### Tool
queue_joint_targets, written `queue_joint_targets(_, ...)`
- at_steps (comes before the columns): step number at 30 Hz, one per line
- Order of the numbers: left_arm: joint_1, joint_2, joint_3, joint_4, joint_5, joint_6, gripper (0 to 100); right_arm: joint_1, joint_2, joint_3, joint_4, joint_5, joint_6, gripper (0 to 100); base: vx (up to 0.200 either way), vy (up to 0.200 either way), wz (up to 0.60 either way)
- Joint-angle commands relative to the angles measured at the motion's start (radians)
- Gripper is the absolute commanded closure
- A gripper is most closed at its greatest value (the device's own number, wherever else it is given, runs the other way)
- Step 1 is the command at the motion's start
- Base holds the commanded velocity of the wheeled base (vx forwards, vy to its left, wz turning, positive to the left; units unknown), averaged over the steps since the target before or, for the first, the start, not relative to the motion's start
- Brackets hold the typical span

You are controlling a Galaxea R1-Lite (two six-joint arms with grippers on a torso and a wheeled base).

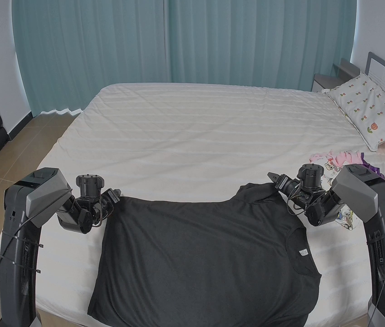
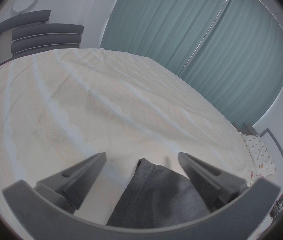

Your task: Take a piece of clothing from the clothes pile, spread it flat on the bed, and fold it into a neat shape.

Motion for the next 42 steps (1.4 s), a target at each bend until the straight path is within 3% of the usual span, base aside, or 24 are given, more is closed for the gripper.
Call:
queue_joint_targets(1,0.013,-0.042,0.021,-0.001,0.004,-0.011,0,-0.014,-0.052,0.059,-0.010,0.001,0.001,0,0.000,0.000,0.00)
queue_joint_targets(7,0.050,-0.203,0.165,-0.004,-0.019,-0.043,0,-0.020,-0.183,0.239,-0.050,0.004,0.011,0,0.000,0.000,0.00)
queue_joint_targets(10,0.059,-0.302,0.317,-0.033,-0.045,-0.045,0,-0.028,-0.261,0.391,-0.130,-0.002,0.011,0,0.000,0.000,0.00)
queue_joint_targets(18,0.056,-0.411,0.641,-0.195,-0.091,-0.071,0,-0.034,-0.388,0.685,-0.251,-0.007,0.056,0,0.000,0.000,0.00)
queue_joint_targets(21,0.042,-0.425,0.814,-0.326,-0.090,-0.106,0,-0.031,-0.436,0.825,-0.311,-0.010,0.114,0,-0.200,0.000,0.00)
queue_joint_targets(28,0.011,-0.425,1.053,-0.525,-0.091,-0.175,0,-0.038,-0.441,1.024,-0.444,-0.010,0.212,0,-0.200,0.000,0.00)
queue_joint_targets(34,-0.052,-0.414,1.197,-0.613,-0.091,-0.188,0,-0.045,-0.422,1.136,-0.547,-0.008,0.286,0,-0.200,0.000,0.00)
queue_joint_targets(42,-0.091,-0.362,1.256,-0.616,-0.090,-0.188,0,-0.029,-0.365,1.155,-0.586,-0.016,0.294,0,-0.200,0.000,0.00)
